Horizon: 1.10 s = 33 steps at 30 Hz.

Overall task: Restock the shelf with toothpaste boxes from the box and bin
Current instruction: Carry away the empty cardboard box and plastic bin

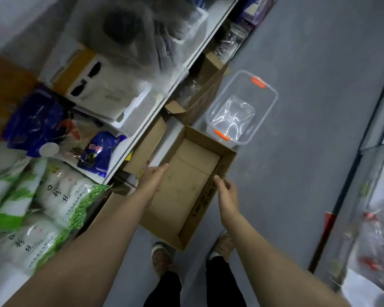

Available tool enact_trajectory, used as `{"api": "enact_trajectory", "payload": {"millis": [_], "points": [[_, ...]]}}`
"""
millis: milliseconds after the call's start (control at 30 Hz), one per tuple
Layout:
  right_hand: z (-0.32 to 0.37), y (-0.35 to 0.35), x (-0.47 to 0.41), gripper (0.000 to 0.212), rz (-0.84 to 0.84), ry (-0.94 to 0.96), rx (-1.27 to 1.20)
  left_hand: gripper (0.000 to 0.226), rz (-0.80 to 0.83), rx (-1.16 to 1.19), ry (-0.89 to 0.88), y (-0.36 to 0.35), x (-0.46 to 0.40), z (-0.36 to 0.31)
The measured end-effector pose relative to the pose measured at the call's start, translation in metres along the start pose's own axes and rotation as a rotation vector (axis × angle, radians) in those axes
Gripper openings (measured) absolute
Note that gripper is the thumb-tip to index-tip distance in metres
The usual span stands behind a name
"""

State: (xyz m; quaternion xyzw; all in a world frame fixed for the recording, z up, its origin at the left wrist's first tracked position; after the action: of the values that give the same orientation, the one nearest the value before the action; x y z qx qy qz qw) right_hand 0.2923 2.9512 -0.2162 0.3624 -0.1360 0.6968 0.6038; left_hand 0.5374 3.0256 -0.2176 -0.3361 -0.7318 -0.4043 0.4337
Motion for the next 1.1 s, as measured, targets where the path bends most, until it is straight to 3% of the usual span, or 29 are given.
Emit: {"api": "enact_trajectory", "payload": {"millis": [167,367,500,633,767,900,1100], "points": [[-0.089,-0.025,-0.063,0.069,-0.02,-0.096,-0.013,0.028,-0.095,-0.075,-0.02,-0.013,-0.105,0.029],[-0.182,-0.038,-0.121,0.08,-0.065,-0.196,-0.032,0.062,-0.163,-0.202,-0.059,-0.038,-0.201,0.046],[-0.224,-0.045,-0.148,0.087,-0.101,-0.27,-0.083,0.082,-0.192,-0.295,-0.048,-0.046,-0.253,0.055],[-0.245,-0.054,-0.163,0.088,-0.078,-0.301,-0.136,0.086,-0.188,-0.341,-0.003,-0.053,-0.282,0.065],[-0.243,-0.066,-0.162,0.072,-0.044,-0.275,-0.228,0.086,-0.162,-0.3,0.013,-0.06,-0.277,0.075],[-0.231,-0.056,-0.133,0.074,-0.047,-0.297,-0.264,0.107,-0.185,-0.292,0.061,-0.058,-0.236,0.086],[-0.168,0.006,-0.073,0.064,-0.042,-0.339,-0.25,0.076,-0.17,-0.27,0.128,-0.06,-0.142,0.082]]}}
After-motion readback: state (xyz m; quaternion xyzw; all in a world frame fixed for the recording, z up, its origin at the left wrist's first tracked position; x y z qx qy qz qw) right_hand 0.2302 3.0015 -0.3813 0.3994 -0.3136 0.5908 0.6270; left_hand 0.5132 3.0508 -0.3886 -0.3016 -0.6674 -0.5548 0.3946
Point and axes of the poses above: each hand's wrist, its own x-axis away from the middle knuckle, its own y-axis out of the back of the hand, z = x × y, the point moved 8 cm from there along -x, towards the middle knuckle, and after that the axes turned 13 degrees about y, right-handed, at the moved point
